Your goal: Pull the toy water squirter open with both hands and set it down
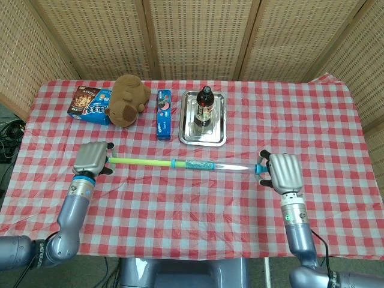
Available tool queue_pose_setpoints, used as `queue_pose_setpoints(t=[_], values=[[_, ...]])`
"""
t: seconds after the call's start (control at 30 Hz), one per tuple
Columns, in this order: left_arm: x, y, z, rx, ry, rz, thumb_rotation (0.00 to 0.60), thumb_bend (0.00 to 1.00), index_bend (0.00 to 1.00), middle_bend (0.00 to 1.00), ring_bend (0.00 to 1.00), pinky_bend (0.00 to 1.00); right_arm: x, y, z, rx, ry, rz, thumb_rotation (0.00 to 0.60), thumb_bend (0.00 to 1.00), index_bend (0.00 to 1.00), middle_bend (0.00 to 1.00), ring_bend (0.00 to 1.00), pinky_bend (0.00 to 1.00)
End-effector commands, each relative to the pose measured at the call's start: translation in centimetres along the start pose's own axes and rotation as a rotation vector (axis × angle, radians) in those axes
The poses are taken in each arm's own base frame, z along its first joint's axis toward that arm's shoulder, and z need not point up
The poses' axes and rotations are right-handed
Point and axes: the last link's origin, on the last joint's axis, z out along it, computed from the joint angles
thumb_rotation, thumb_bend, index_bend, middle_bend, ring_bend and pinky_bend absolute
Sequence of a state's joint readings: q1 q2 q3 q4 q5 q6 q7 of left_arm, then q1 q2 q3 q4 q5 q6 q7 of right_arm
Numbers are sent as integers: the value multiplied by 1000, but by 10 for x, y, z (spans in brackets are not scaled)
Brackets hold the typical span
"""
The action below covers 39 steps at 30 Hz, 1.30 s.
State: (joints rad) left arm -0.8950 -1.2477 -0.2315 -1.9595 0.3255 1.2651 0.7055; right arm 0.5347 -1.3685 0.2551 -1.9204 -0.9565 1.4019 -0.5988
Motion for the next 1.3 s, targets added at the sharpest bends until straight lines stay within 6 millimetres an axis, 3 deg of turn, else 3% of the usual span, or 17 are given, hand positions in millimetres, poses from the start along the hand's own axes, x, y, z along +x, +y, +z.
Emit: queue_pose_setpoints(t=[0.03,0.57,0.9,1.0,1.07,1.17,1.3], values=[[2,-6,0,6,6,5,600,656,844,912,826,718,1,7,0,-18,4,-7,600,481,590,1000,1000,630],[1,-33,-3,43,10,9,600,656,843,912,826,718,9,31,-2,-62,19,-6,600,480,592,1000,1000,631],[-1,-32,-4,30,14,5,600,653,834,902,824,700,10,33,-3,-61,18,-13,600,475,570,1000,999,630],[-4,-33,-5,17,29,42,600,607,735,796,741,635,8,35,-1,-54,25,-22,600,430,537,1000,972,614],[-7,-35,-8,7,10,54,600,509,543,624,592,527,6,38,0,-53,33,-28,600,356,487,989,921,535],[-7,-37,-12,-1,-21,57,600,398,352,396,400,376,3,42,1,-61,37,-21,600,261,407,951,842,351],[-8,-40,-13,-4,-29,46,600,376,303,318,333,316,-1,44,2,-65,28,-8,600,188,364,925,775,239]])
